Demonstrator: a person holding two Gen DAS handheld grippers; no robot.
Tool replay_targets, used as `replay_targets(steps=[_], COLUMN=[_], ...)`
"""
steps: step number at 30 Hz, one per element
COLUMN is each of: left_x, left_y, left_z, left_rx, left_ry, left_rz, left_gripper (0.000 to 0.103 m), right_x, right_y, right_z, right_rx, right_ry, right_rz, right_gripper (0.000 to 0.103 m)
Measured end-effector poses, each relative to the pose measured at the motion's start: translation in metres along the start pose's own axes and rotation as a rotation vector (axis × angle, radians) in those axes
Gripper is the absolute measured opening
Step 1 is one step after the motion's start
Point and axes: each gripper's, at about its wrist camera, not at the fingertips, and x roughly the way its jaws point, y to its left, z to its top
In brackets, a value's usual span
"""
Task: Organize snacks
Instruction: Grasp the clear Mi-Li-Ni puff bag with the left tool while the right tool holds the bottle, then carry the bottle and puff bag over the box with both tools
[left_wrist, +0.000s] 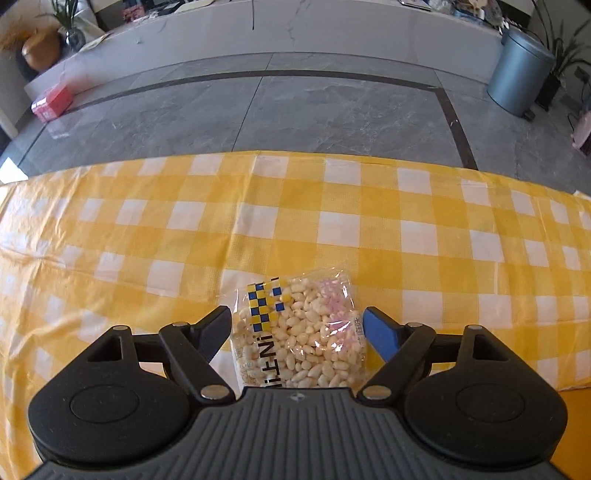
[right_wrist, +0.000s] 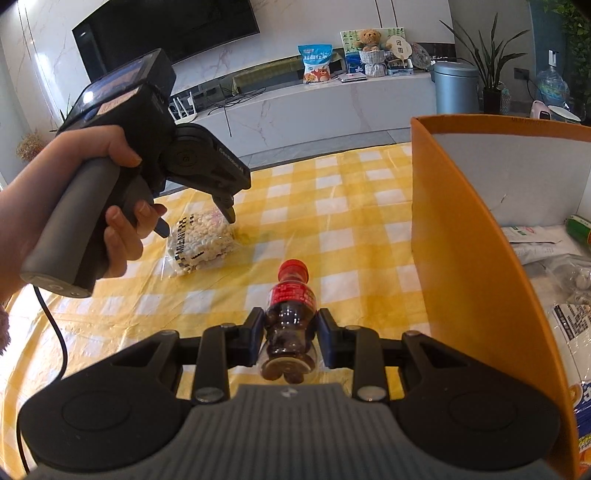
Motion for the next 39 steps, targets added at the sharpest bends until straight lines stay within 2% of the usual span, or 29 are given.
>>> replay_targets(steps=[3,6,7,12,14,18,25,30,35,39], left_x=[0.004,0.019,0.018,0.016,0.015,0.010,-0.015,-0.040,-0.072,-0.100], left_y=[0.005,0.011,0.013,0.007,0.007,0.006,0.010,0.021,0.028,0.032], left_z=[-0.002,-0.002,-0.004,-0.009,-0.010,-0.013,-0.023,-0.034,-0.051,-0.065], left_rx=[-0.026,-0.130,-0.146,-0.098,-0.098,-0.085,-0.048,-0.069,-0.066,-0.072], left_ry=[-0.004,0.055,0.026,-0.007,-0.014,-0.019,-0.071,-0.099,-0.160,-0.147], left_rz=[-0.002,-0.020,-0.011,0.008,-0.005,-0.009,-0.009,-0.034,-0.075,-0.156], left_gripper=[0.101,0.103,0.103,0.103,0.096,0.093,0.092,0.092,0.092,0.092], right_x=[0.000,0.001,0.001,0.004,0.005,0.002,-0.009,-0.018,-0.048,-0.070], right_y=[0.000,0.000,0.000,0.000,0.000,0.000,0.003,0.017,0.021,0.015], right_z=[-0.001,-0.001,-0.001,-0.002,-0.002,-0.001,0.003,0.004,0.007,0.010], right_rx=[0.004,0.003,0.003,0.002,0.002,0.015,0.037,0.020,0.013,0.073], right_ry=[0.000,0.003,0.003,0.004,0.006,0.000,-0.035,-0.051,-0.113,-0.130], right_rz=[0.003,0.003,0.004,0.002,0.000,0.016,0.049,0.098,0.115,0.172], right_gripper=[0.030,0.030,0.030,0.030,0.030,0.030,0.030,0.030,0.030,0.030])
